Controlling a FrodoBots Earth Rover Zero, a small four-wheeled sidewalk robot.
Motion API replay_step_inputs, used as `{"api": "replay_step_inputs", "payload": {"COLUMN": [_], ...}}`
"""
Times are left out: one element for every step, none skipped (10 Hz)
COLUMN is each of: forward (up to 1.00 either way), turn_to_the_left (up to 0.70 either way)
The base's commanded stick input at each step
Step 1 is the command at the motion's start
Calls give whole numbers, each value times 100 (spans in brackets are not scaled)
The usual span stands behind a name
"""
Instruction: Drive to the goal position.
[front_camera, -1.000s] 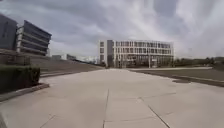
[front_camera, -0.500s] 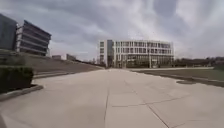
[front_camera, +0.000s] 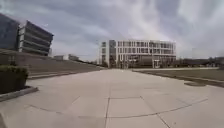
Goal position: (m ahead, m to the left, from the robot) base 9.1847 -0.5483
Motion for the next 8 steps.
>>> {"api": "replay_step_inputs", "payload": {"forward": [70,70,70,70,70,70,70,70], "turn_to_the_left": [0,0,0,0,0,0,0,0]}}
